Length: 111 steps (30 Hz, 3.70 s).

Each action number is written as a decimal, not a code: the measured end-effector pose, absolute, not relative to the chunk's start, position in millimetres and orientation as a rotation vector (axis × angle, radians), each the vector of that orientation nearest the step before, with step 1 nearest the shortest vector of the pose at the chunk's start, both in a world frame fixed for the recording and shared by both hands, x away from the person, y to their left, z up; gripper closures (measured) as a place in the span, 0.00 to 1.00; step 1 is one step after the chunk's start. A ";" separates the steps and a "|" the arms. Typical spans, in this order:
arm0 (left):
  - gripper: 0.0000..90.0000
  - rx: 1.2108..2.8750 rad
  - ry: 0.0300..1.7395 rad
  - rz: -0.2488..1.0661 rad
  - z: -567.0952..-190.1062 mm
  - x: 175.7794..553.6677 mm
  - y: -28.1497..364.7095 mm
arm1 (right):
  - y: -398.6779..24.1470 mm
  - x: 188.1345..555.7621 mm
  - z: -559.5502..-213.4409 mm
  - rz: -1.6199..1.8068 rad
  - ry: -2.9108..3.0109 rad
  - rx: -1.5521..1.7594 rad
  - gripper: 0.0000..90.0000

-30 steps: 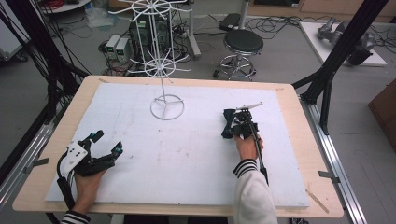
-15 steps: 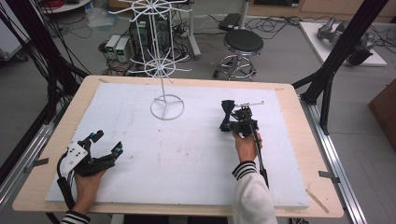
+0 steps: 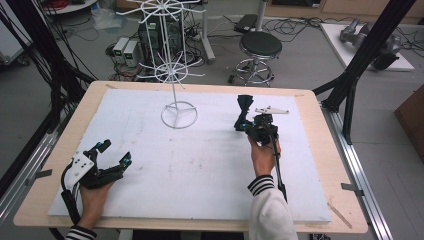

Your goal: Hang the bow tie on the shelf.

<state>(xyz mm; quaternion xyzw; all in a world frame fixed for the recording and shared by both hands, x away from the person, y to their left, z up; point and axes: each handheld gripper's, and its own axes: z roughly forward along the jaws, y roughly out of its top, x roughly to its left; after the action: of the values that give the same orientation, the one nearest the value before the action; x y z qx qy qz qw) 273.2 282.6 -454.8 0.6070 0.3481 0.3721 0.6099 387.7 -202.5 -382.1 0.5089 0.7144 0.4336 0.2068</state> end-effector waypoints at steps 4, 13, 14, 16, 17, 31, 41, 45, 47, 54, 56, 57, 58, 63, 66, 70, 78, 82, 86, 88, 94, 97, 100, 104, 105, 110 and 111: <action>0.18 1.401 0.802 0.859 -454.8 273.3 282.4 | -200.5 383.8 -378.5 1.279 1.951 1.392 0.95; 0.18 1.402 0.801 0.861 -454.8 273.3 282.3 | -198.2 378.2 -371.1 1.392 1.889 1.369 0.95; 0.18 1.402 0.802 0.861 -454.8 273.3 282.2 | -197.6 377.5 -369.7 1.402 1.884 1.366 0.95; 0.18 1.403 0.802 0.861 -454.8 273.3 282.3 | -195.6 376.1 -366.5 1.427 1.870 1.357 0.95; 0.18 1.403 0.801 0.862 -454.8 273.3 282.3 | -194.4 375.6 -364.7 1.438 1.864 1.351 0.95; 0.18 1.404 0.802 0.862 -454.8 273.3 282.5 | -169.2 368.1 -339.0 1.541 1.844 1.246 0.95; 0.18 1.402 0.801 0.861 -454.8 273.3 282.3 | -148.9 368.3 -323.7 1.591 1.839 1.176 0.95; 0.18 1.403 0.802 0.860 -454.7 273.2 282.4 | -145.2 368.4 -321.5 1.609 1.845 1.142 0.95; 0.18 1.402 0.801 0.862 -454.8 273.3 282.4 | -141.7 368.6 -319.0 1.653 1.849 1.064 0.95; 0.18 1.403 0.801 0.860 -454.7 273.3 282.5 | -132.8 369.2 -313.0 1.684 1.853 0.927 0.95; 0.18 1.404 0.801 0.860 -454.7 273.3 282.5 | -130.4 369.1 -311.9 1.694 1.852 0.905 0.95; 0.18 1.404 0.801 0.860 -454.7 273.3 282.5 | -128.8 369.0 -311.3 1.702 1.851 0.895 0.95; 0.18 1.404 0.801 0.862 -454.8 273.3 282.6 | -127.2 369.0 -310.6 1.697 1.847 0.881 0.95; 0.18 1.402 0.803 0.859 -454.8 273.2 282.5 | -119.0 369.7 -307.6 1.684 1.853 0.852 0.95; 0.18 1.402 0.804 0.858 -454.8 273.1 282.7 | -108.8 371.9 -304.6 1.667 1.866 0.824 0.95; 0.18 1.400 0.804 0.857 -454.8 273.2 282.6 | -101.3 373.7 -303.8 1.667 1.864 0.812 0.95; 0.18 1.396 0.804 0.855 -454.9 273.3 282.6 | -84.9 378.1 -308.1 1.651 1.875 0.814 0.95; 0.18 1.396 0.803 0.855 -454.9 273.2 282.6 | -79.4 378.8 -308.7 1.645 1.877 0.810 0.95; 0.18 1.395 0.803 0.855 -454.9 273.3 282.6 | -75.7 379.4 -309.4 1.628 1.881 0.810 0.95; 0.18 1.397 0.802 0.858 -454.9 273.3 282.9 | -72.7 381.1 -310.7 1.622 1.882 0.813 0.95; 0.18 1.396 0.801 0.858 -454.9 273.2 282.9 | -68.8 385.0 -314.0 1.607 1.882 0.832 0.95; 0.18 1.395 0.801 0.858 -454.9 273.2 282.9 | -66.7 385.9 -315.4 1.602 1.886 0.840 0.95; 0.18 1.395 0.801 0.858 -454.9 273.1 283.0 | -65.2 386.7 -316.1 1.594 1.890 0.842 0.95; 0.18 1.395 0.800 0.857 -455.0 273.0 283.1 | -62.7 388.4 -316.9 1.589 1.888 0.847 0.95; 0.18 1.395 0.800 0.858 -455.0 273.0 283.2 | -61.9 388.9 -317.6 1.584 1.891 0.845 0.95; 0.18 1.392 0.798 0.858 -455.1 273.0 283.2 | -58.8 392.9 -322.2 1.572 1.912 0.858 0.95; 0.18 1.392 0.798 0.858 -455.1 273.0 283.2 | -58.4 393.7 -323.1 1.569 1.918 0.860 0.94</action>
<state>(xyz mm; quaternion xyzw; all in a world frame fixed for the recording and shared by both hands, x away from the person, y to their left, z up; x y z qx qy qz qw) 273.0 283.2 -455.1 0.6039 0.3463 0.3721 0.6139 393.7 -58.4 -323.1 0.3170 0.7068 0.5781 0.2564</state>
